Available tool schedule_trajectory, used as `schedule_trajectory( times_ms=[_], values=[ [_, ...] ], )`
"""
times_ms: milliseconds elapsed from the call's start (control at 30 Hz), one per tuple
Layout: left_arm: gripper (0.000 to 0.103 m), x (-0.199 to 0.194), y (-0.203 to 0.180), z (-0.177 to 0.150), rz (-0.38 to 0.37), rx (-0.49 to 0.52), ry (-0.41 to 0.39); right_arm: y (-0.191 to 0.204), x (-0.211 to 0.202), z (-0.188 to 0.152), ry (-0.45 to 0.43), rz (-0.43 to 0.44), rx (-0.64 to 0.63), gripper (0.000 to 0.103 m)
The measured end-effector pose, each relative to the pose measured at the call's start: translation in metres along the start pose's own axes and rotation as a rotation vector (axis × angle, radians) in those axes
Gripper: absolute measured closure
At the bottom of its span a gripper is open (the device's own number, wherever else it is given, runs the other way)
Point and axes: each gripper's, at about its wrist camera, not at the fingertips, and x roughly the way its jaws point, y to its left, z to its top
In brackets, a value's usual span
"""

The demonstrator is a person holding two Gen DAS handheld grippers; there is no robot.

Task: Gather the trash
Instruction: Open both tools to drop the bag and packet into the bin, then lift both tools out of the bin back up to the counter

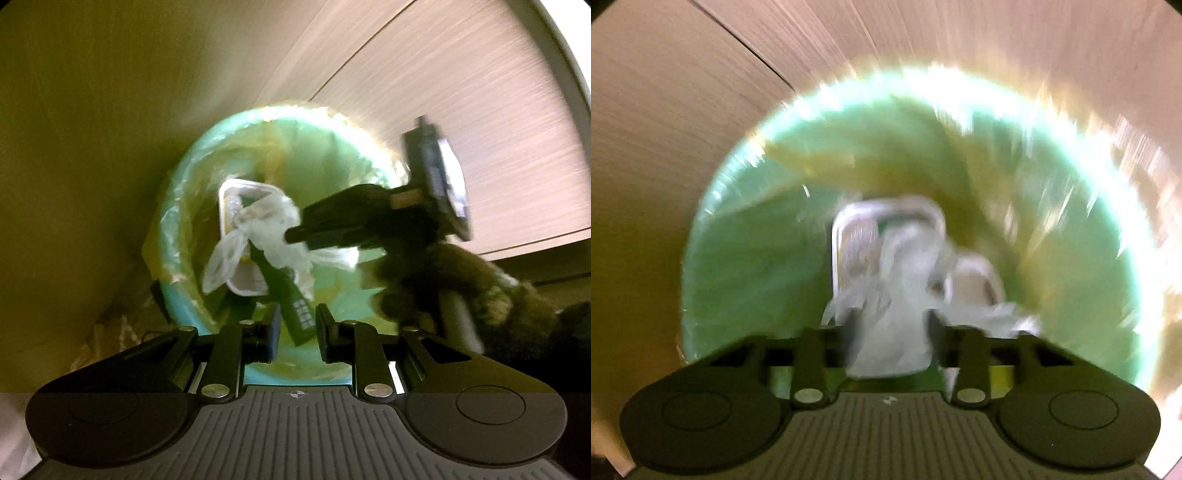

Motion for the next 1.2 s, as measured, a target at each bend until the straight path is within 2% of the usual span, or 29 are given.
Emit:
schedule_trajectory(
  times_ms=[133, 200, 267, 333, 367, 400, 533, 633, 833, 900, 1033, 1133, 1200],
  values=[
    [0.08, 0.003, 0.006, -0.003, 0.021, -0.008, 0.03, -0.005, 0.064, 0.005, 0.143, -0.033, 0.071, 0.078],
    [0.08, -0.005, 0.003, -0.001, 0.025, 0.004, 0.02, 0.001, 0.06, 0.003, 0.131, -0.064, 0.059, 0.077],
    [0.08, -0.019, -0.002, 0.003, 0.03, 0.014, -0.009, 0.008, 0.028, -0.003, 0.081, -0.028, 0.049, 0.076],
    [0.08, -0.037, -0.012, 0.005, 0.036, 0.021, -0.055, 0.012, -0.019, -0.013, 0.008, 0.001, 0.036, 0.066],
    [0.08, -0.048, -0.019, 0.005, 0.04, 0.021, -0.085, 0.015, -0.042, -0.021, -0.036, 0.005, 0.021, 0.055],
    [0.08, -0.058, -0.025, 0.004, 0.045, 0.019, -0.113, 0.017, -0.07, -0.03, -0.083, 0.006, 0.0, 0.048],
    [0.08, -0.112, -0.058, -0.01, 0.051, -0.032, -0.246, 0.022, -0.182, -0.068, -0.238, -0.001, -0.099, 0.048],
    [0.08, -0.164, -0.091, -0.019, 0.064, -0.018, -0.371, 0.022, -0.268, -0.102, -0.36, 0.008, -0.173, 0.044],
    [0.08, -0.257, -0.159, -0.048, 0.155, 0.047, -0.667, 0.006, -0.419, -0.166, -0.71, 0.003, -0.28, 0.03],
    [0.079, -0.275, -0.183, -0.06, 0.197, 0.091, -0.755, 0.005, -0.45, -0.183, -0.805, 0.054, -0.277, 0.028],
    [0.081, -0.302, -0.225, -0.087, 0.268, 0.174, -0.898, 0.018, -0.485, -0.217, -0.937, 0.173, -0.32, 0.026],
    [0.085, -0.313, -0.245, -0.106, 0.287, 0.16, -0.956, 0.039, -0.492, -0.24, -1.039, 0.172, -0.403, 0.019],
    [0.085, -0.313, -0.255, -0.118, 0.344, 0.132, -0.967, 0.049, -0.496, -0.249, -1.084, 0.147, -0.457, 0.018]
  ],
)
